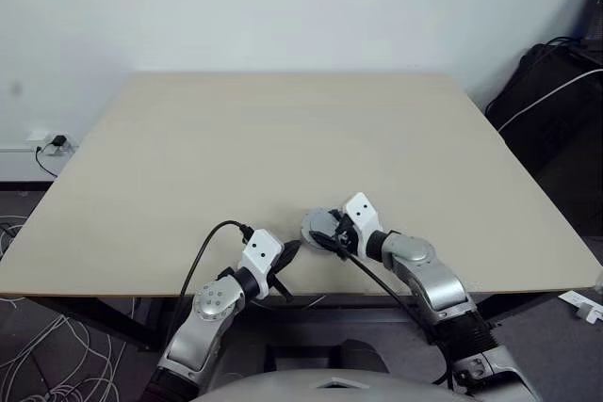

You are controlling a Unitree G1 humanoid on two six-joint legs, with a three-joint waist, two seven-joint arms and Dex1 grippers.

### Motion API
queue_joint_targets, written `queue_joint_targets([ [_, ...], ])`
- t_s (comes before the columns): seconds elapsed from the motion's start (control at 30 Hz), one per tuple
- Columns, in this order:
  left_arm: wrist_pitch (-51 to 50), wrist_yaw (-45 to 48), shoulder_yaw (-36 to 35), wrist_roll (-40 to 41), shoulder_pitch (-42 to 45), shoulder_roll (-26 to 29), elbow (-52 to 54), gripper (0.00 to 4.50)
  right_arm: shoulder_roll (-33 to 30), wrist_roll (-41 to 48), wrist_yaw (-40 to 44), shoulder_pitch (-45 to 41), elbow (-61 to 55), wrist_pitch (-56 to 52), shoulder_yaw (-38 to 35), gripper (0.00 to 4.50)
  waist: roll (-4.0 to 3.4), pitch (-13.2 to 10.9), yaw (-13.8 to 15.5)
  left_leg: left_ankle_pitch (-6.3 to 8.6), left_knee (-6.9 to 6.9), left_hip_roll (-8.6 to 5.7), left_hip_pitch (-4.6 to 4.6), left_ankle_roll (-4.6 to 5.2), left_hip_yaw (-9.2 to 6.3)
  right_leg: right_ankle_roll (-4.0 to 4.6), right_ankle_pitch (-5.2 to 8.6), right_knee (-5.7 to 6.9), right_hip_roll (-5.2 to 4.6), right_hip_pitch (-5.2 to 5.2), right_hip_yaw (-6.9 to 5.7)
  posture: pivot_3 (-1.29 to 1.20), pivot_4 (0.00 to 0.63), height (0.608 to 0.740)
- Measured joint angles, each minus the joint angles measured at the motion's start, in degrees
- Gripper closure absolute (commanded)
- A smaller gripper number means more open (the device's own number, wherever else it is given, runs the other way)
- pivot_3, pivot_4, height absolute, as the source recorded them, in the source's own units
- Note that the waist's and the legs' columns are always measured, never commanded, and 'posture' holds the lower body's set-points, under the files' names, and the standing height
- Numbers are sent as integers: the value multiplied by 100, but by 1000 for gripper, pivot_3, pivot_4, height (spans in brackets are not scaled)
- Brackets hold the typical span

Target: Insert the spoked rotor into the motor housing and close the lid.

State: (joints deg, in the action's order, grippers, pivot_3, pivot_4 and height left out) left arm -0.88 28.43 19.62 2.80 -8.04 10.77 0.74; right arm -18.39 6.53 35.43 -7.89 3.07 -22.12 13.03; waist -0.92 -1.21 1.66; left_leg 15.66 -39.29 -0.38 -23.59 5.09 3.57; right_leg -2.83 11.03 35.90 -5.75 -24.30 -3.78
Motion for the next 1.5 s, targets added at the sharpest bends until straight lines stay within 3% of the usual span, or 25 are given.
queue_joint_targets([
  [0.97, -147, -62, -18, 66, -12, -48, 198, 4500, 24, -273, -272, -110, -31, -351, 198, 1196, -29, 65, 8, 0, -4, 1, 14, -2, -1, -16, 3, 2, -1, 13, 3, 0, 0, 740],
  [1.5, -787, -297, -1268, 744, 367, -27, -33, 4500, 37, -315, -340, -123, 22, -332, 253, 1196, -22, 71, 2, 0, -4, 1, 27, -3, -6, -17, 2, 2, -1, 28, 0, 0, 0, 740],
])
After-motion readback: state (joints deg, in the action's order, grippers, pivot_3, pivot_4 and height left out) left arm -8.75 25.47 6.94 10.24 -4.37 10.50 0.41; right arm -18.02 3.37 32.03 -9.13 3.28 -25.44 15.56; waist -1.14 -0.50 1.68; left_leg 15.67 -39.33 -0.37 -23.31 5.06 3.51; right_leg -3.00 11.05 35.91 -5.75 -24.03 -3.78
